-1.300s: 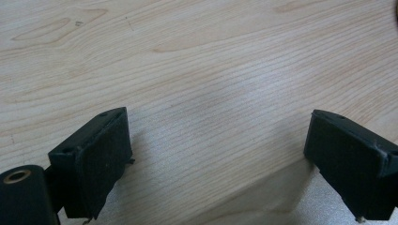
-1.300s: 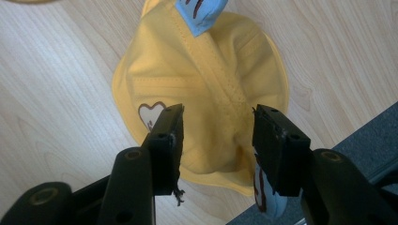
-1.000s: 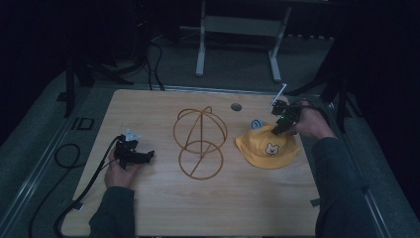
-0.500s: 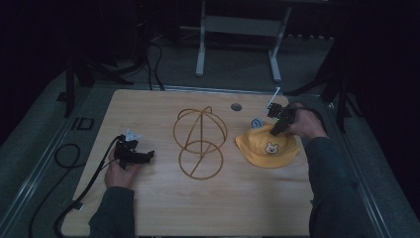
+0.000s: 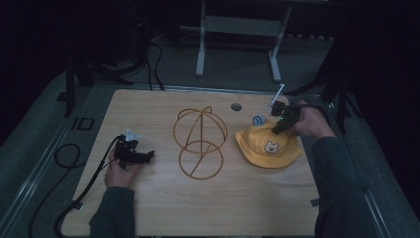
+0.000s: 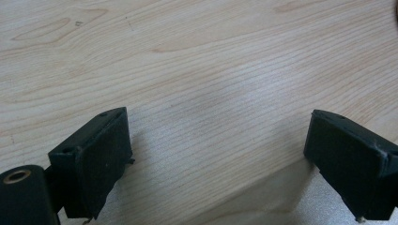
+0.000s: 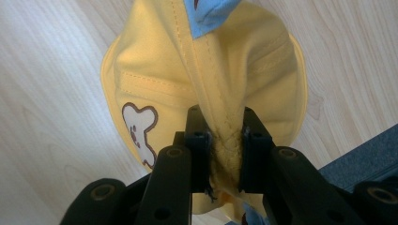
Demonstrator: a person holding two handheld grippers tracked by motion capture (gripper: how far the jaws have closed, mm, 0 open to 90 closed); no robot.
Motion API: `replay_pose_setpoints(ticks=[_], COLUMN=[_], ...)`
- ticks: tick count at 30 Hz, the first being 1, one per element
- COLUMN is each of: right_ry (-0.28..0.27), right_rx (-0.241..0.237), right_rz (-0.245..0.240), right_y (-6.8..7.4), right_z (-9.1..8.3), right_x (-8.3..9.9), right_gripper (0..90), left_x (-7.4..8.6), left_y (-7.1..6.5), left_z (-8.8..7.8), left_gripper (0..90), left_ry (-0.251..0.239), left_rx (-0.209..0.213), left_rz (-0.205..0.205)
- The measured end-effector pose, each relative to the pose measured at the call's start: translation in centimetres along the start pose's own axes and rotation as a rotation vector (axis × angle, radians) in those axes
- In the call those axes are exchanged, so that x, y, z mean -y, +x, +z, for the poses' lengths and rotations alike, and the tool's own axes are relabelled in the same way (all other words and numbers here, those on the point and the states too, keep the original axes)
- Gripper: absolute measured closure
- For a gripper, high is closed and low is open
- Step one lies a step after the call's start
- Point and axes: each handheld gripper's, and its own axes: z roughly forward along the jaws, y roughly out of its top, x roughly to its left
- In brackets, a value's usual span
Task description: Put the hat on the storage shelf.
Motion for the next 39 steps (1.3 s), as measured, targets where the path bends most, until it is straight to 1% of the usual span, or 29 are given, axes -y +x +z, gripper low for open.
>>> replay_pose_setpoints(ticks=[3,10,13,18,23,24,26,30,32,34,35,39], right_ry=[-0.011,-0.015,-0.029,-0.036,-0.043,-0.057,-0.065,-0.067,-0.066,-0.071,-0.083,-0.102], right_rx=[-0.002,0.001,0.001,0.000,0.011,0.017,0.014,0.023,0.023,0.026,0.034,0.029], right_rz=[-0.011,-0.030,-0.035,-0.052,-0.067,-0.073,-0.076,-0.099,-0.097,-0.106,-0.104,-0.099], right_y=[0.4,1.2,1.5,2.1,2.5,2.7,2.9,3.4,3.5,3.6,3.7,3.6], right_z=[-0.7,-2.2,-2.8,-3.7,-4.4,-4.8,-5.2,-6.0,-6.2,-6.5,-6.9,-7.2], right_x=[0.0,-0.2,-0.3,-0.8,-1.2,-1.3,-1.4,-1.7,-1.7,-1.7,-1.5,-1.3], right_gripper=[77.5,77.5,77.5,77.6,77.5,77.5,77.5,77.5,77.5,77.5,77.6,77.7], left_x=[0.0,0.0,0.0,0.0,0.0,0.0,0.0,0.0,0.0,0.0,0.0,0.0], left_y=[0.0,0.0,0.0,0.0,0.0,0.0,0.0,0.0,0.0,0.0,0.0,0.0], left_z=[0.0,0.0,0.0,0.0,0.0,0.0,0.0,0.0,0.0,0.0,0.0,0.0], left_gripper=[7.6,7.6,7.6,7.5,7.6,7.6,7.6,7.5,7.6,7.6,7.6,7.6], left_ry=[0.000,0.000,-0.001,0.000,0.002,0.002,0.002,0.002,0.003,0.003,0.003,0.003], left_rx=[0.000,0.000,0.000,0.000,0.001,0.001,0.001,0.001,0.001,0.001,0.001,0.001], left_rz=[0.000,-0.001,-0.001,0.000,0.000,0.000,0.000,0.000,0.001,0.001,0.001,0.001])
